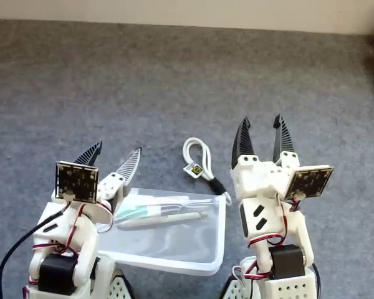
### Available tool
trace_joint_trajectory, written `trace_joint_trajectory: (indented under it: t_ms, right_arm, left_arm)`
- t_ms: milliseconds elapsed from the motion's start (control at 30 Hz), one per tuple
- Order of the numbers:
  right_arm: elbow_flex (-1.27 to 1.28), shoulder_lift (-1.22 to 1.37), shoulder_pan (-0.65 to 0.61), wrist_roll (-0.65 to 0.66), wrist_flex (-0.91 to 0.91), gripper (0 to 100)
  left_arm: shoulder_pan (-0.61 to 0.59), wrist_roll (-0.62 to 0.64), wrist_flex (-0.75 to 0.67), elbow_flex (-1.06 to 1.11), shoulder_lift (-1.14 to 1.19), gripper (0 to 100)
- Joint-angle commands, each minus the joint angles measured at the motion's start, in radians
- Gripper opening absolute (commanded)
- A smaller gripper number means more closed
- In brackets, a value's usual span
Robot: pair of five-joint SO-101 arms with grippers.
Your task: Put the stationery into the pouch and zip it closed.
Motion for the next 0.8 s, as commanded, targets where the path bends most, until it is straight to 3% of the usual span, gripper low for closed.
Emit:
trace_joint_trajectory:
  t_ms: [0, 167, 333, 567, 767]
  right_arm:
    - [-0.016, -0.015, -0.005, 0.0, -0.036, 20.0]
    - [-0.018, -0.016, -0.01, 0.175, -0.031, 7.7]
    - [-0.019, -0.101, -0.005, 0.196, 0.061, 2.8]
    - [-0.041, -0.163, 0.001, 0.198, 0.338, 2.8]
    - [-0.039, -0.168, 0.107, 0.19, 0.486, 2.7]
  left_arm:
    - [-0.016, 0.006, -0.029, -0.042, -0.008, 20]
    - [-0.025, 0.006, -0.025, -0.09, -0.008, 9]
    - [-0.104, 0.006, -0.025, -0.108, -0.008, 0]
    - [-0.13, 0.005, 0.025, -0.101, -0.01, 1]
    - [-0.13, 0.005, 0.117, -0.047, -0.008, 1]
